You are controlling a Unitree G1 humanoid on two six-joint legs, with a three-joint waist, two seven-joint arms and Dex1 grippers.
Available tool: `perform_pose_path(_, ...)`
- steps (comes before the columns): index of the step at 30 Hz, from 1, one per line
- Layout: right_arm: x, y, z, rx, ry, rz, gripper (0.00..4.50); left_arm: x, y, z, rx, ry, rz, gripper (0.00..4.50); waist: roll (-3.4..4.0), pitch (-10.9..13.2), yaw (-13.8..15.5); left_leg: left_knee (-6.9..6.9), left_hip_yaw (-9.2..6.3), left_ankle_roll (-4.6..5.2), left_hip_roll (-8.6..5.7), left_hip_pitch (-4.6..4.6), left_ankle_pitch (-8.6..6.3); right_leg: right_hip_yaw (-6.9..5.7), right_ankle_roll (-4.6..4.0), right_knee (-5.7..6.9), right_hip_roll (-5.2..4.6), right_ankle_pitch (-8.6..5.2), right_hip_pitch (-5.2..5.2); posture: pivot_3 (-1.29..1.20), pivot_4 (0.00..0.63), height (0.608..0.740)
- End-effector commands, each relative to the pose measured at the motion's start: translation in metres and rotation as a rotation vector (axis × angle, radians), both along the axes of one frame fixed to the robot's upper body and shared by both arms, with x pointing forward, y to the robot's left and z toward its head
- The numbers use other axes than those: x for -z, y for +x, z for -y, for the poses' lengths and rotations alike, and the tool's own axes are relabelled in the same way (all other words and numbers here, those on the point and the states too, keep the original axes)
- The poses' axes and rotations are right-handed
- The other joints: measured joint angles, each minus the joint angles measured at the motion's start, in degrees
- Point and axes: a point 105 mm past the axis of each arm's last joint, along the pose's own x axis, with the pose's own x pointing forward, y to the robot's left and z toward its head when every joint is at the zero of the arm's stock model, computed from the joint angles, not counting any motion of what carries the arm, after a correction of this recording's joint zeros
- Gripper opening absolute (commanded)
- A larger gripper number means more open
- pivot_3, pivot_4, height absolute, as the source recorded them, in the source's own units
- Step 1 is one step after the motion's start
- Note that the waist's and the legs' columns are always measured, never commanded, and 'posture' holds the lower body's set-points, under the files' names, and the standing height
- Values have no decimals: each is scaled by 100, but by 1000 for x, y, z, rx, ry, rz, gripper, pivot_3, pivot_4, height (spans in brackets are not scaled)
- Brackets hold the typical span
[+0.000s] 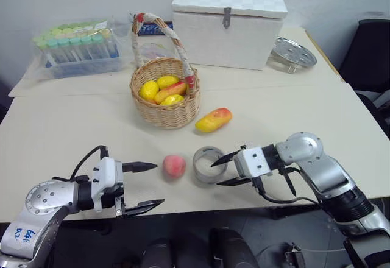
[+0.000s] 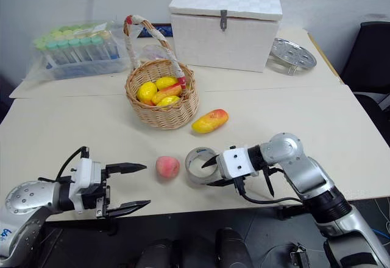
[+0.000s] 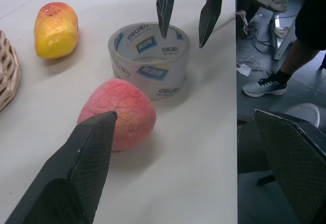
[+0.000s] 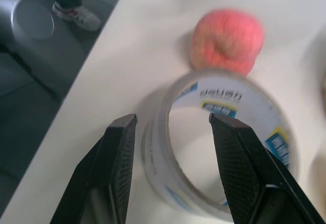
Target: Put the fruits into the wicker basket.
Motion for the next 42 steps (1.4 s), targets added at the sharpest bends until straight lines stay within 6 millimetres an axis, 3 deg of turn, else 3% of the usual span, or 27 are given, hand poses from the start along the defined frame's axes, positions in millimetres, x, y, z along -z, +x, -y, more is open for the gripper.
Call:
perform_pose_path(1, -2, 4, -2, 12, -26, 10, 1714, -1, 3, -4, -33, -8, 33, 4500, 0, 0, 2, 0, 0, 0, 0, -1, 0, 0, 0, -1, 0, 0, 0, 0, 150, 740)
perform_pose_path(6, -6, 5, -2, -23, -21, 39, 97, 5, 9, -4, -28, 6, 47, 4500, 0, 0, 2, 0, 0, 2, 0, -1, -1, -2, 0, -2, 0, 0, 0, 0, 150, 740)
perform_pose_path(12, -33, 5, 35, 114, 94, -155, 97, 2, 7, 10, 47, -18, 49, 4500, 2, 1, 29, 1, -2, 4, -1, -6, -2, -4, 1, -3, -4, 1, 0, 0, 150, 740)
perform_pose_path(14, -45, 7, 61, 165, 132, -180, 97, -5, 9, 19, 64, -58, 60, 4500, 3, 2, 40, 2, -2, 10, -3, -9, -6, -4, 3, -7, -7, 2, 0, 0, 150, 740)
perform_pose_path(17, -59, 32, 107, 374, 187, -158, 97, -20, 14, 33, 70, -144, 83, 4500, 2, 2, 36, 8, -2, 17, -3, -10, -10, -4, 7, -12, -7, 4, 5, 0, 150, 740)
perform_pose_path(22, -49, 85, 197, 764, 17, 12, 97, -50, 23, 56, 125, -253, 105, 4500, 7, 5, -17, 20, 15, 13, -6, 0, -4, 10, 16, -3, 3, 9, 8, 0, 150, 740)
perform_pose_path(27, -39, 100, 219, 870, -42, 7, 97, -59, 27, 70, 189, -251, 131, 4500, 11, 8, -63, 18, 32, -44, -4, 1, 30, 33, 13, -5, 38, 7, 0, 0, 150, 740)
perform_pose_path(30, -38, 95, 225, 902, -30, -104, 1071, -60, 30, 72, 218, -224, 141, 4500, 17, 11, -68, 17, 39, -50, 3, -2, 33, 48, 13, -4, 45, 7, -7, 0, 150, 740)
perform_pose_path(35, -62, 95, 227, 836, 20, 68, 2671, -52, 33, 49, 162, -181, 82, 4500, 22, 14, -89, 24, 40, -51, 8, 0, 33, 58, 18, -2, 47, 10, -7, 0, 150, 740)
perform_pose_path(40, -88, 75, 207, 633, 252, 124, 4432, -31, 31, -18, -80, -102, 13, 4500, 26, 17, -125, 17, 40, -54, 20, 2, 31, 59, 17, -2, 48, 10, -9, 0, 150, 740)
perform_pose_path(42, -83, 53, 190, 496, 332, 76, 4432, -21, 20, -44, -163, -56, -30, 4500, 25, 17, -125, 16, 37, -53, 23, -1, 30, 56, 17, -4, 47, 10, -10, 0, 150, 740)
